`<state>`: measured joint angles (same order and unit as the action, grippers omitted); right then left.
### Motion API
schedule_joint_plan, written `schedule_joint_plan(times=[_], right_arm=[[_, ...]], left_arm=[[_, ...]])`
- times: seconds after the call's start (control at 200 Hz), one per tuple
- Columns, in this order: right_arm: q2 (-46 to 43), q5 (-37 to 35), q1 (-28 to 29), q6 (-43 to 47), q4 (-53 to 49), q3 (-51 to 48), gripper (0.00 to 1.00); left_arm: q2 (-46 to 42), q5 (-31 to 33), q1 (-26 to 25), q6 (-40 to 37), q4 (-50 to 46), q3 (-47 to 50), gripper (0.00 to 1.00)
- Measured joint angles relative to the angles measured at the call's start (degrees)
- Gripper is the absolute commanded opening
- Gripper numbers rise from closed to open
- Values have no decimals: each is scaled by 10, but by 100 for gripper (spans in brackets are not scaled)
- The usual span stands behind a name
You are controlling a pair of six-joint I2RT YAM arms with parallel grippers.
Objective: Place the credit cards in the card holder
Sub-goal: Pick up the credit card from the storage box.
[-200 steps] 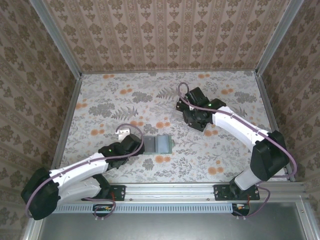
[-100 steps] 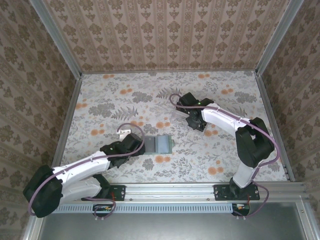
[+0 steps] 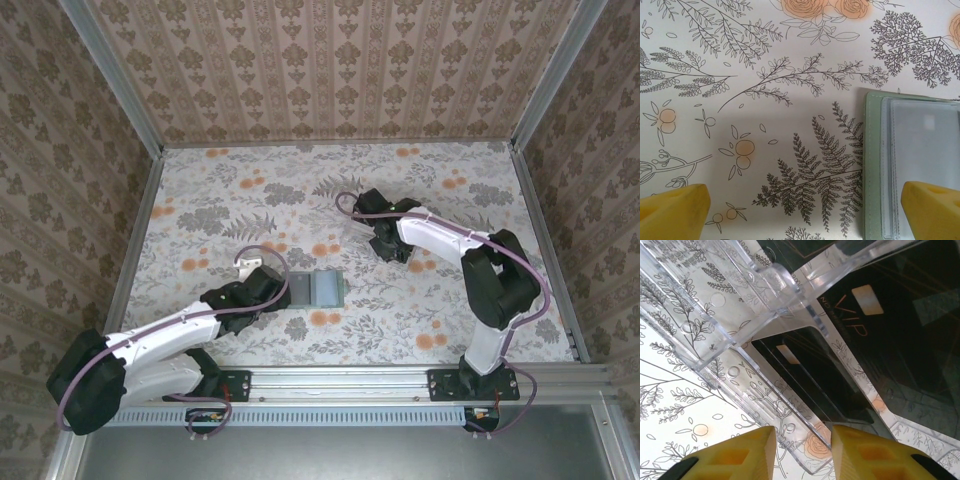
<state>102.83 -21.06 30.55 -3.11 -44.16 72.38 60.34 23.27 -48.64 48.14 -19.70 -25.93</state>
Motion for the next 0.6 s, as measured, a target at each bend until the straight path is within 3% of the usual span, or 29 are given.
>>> schedule_joint_plan(times=[0.28, 0.6], right_arm=[[5, 0, 0, 2, 0, 0, 15], [5, 10, 2, 17, -12, 12, 11]], left_arm=[[0, 0, 1, 0, 0, 0, 100], [2, -2, 4, 0, 1, 0, 100]])
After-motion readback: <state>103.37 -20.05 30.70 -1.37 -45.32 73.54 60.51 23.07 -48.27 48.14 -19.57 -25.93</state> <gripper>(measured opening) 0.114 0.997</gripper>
